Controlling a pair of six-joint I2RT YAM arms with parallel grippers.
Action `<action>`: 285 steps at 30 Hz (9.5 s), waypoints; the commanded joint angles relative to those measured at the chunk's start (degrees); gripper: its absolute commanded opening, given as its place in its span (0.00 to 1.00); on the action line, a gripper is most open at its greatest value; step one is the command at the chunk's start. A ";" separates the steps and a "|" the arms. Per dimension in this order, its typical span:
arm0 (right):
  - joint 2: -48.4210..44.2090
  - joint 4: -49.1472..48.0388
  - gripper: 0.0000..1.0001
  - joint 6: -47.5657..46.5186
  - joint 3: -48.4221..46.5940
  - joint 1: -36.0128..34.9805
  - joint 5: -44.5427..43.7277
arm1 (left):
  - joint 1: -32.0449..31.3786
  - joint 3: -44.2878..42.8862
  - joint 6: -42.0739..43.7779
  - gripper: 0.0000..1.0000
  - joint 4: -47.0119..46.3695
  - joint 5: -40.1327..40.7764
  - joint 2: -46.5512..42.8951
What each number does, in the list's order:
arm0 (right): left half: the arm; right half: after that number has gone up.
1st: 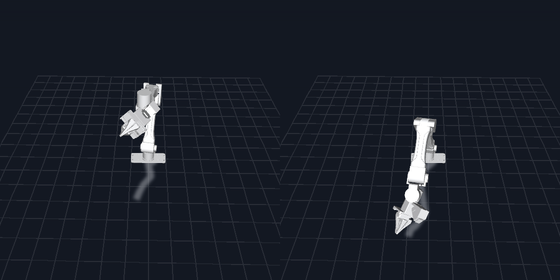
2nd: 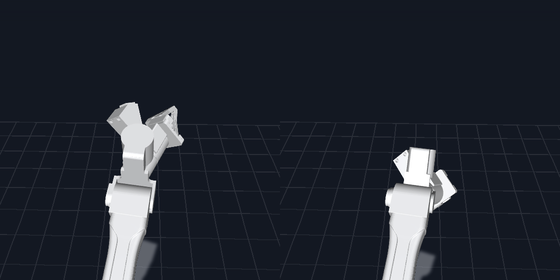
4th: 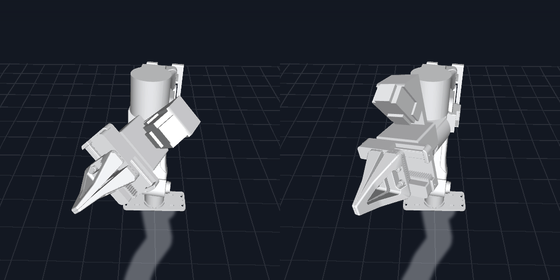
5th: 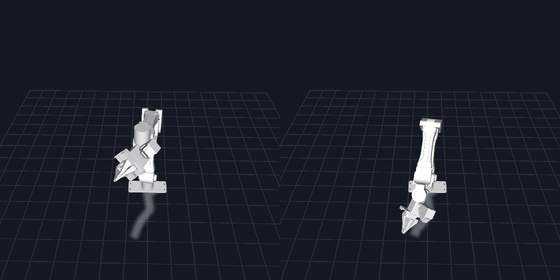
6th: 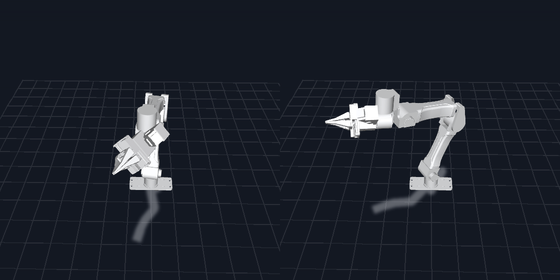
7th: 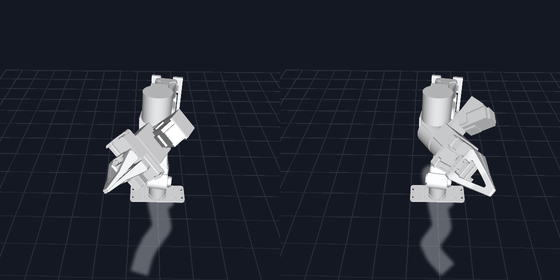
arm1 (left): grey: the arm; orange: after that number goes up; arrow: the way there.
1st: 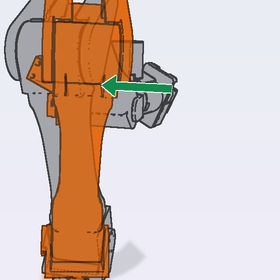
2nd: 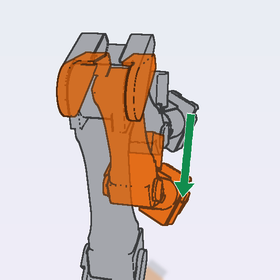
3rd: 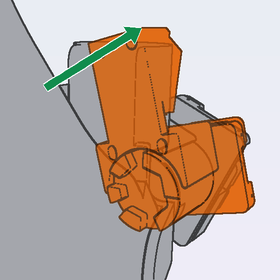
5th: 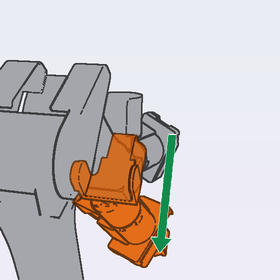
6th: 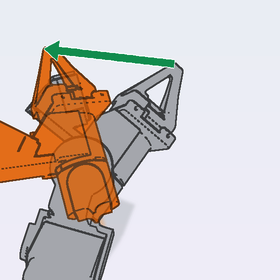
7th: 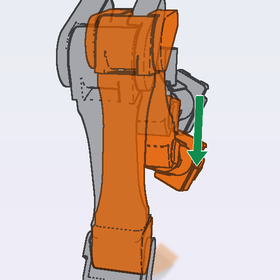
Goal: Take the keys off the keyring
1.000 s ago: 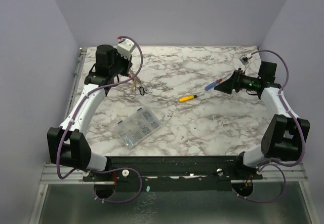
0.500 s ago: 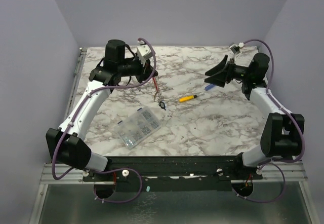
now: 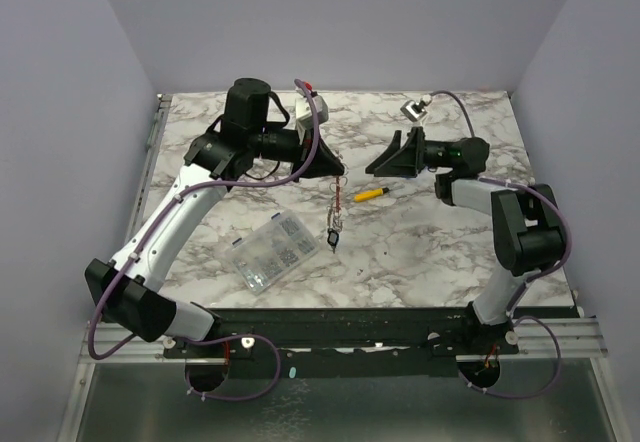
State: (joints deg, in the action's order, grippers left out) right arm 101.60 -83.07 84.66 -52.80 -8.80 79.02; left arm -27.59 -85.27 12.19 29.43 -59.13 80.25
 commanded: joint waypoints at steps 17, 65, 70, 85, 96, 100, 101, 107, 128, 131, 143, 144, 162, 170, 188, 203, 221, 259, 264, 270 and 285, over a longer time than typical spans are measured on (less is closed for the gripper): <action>1.91 -16.69 0.83 3.69 -0.41 -15.36 -4.14 | -2.91 -5.18 -3.17 0.00 -1.13 -1.97 -1.17; -6.09 5.14 0.01 -0.30 -2.27 -9.51 -3.01 | 6.12 4.53 2.67 0.99 1.20 19.01 -4.95; -13.87 56.50 0.01 -30.17 -3.29 -8.50 -16.96 | 7.34 6.65 5.12 0.99 -1.59 26.77 -6.05; -12.25 87.29 0.01 -15.98 -7.36 -8.33 -38.42 | -14.63 7.71 25.47 0.99 -2.27 52.12 -0.20; -14.69 82.12 0.01 -7.37 -2.19 -8.32 -37.37 | -26.37 11.72 34.69 0.91 -9.95 72.75 5.45; -15.03 81.16 0.01 -5.07 -0.86 -8.29 -37.07 | -28.76 12.96 37.28 0.77 -12.80 78.19 7.24; -15.11 80.68 0.01 -4.41 -0.60 -8.29 -36.78 | -29.01 13.54 37.84 0.75 -13.34 79.54 7.61; -15.67 75.27 0.01 0.28 2.89 -8.14 -34.70 | -30.22 17.59 40.85 0.57 -17.13 85.71 8.88; -19.03 61.43 0.60 -0.49 6.63 -1.69 -31.24 | -25.84 12.10 26.14 0.00 -8.99 71.56 6.96; -19.78 59.96 0.72 -2.76 6.70 0.01 -28.99 | -24.08 10.50 23.76 0.00 -7.61 67.58 6.22; -23.60 75.51 0.94 -36.52 -6.41 1.59 -23.50 | -14.61 3.46 12.82 0.00 -2.32 50.22 3.48; -24.43 78.53 0.95 -40.77 -7.86 1.61 -24.18 | -13.97 2.89 11.92 0.00 -1.83 48.74 3.12; -32.00 82.30 0.99 -73.63 -12.09 4.07 1.03 | -9.42 -4.32 9.83 0.00 8.67 22.64 1.40; -33.16 112.06 0.95 -110.00 -11.20 4.05 0.22 | -8.38 -7.01 9.36 0.00 12.08 15.63 2.69; -35.83 100.86 0.71 -100.35 -0.05 3.17 -5.36 | -6.62 -6.43 -8.51 0.00 4.33 13.90 9.56; -33.57 39.47 0.69 -64.46 18.49 1.48 -8.57 | -5.72 -6.60 -23.52 0.00 -5.53 11.99 9.59; -28.77 15.05 0.63 -64.73 25.88 -4.56 -20.89 | -4.69 -1.19 -31.03 0.00 -14.38 5.94 7.46; -28.33 18.02 0.01 -63.63 24.80 -5.97 -18.72 | 0.68 6.99 -35.58 0.00 -19.61 16.85 4.97; -28.61 23.57 0.01 -63.83 22.72 -5.93 -17.98 | 0.74 11.38 -38.90 0.00 -21.15 21.63 4.41; -29.00 39.89 0.01 -69.29 16.17 -5.84 -16.96 | 0.79 17.19 -39.52 0.00 -22.57 21.70 4.89; -27.55 92.46 0.01 -95.07 -3.12 -5.87 -18.85 | 2.19 19.93 -32.51 0.01 -19.56 17.47 7.57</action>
State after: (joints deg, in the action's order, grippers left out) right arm 74.61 -0.84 -5.08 -52.62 -14.98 59.22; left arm -27.27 -67.51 -24.16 5.34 -43.24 86.15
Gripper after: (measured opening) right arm 0.075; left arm 0.093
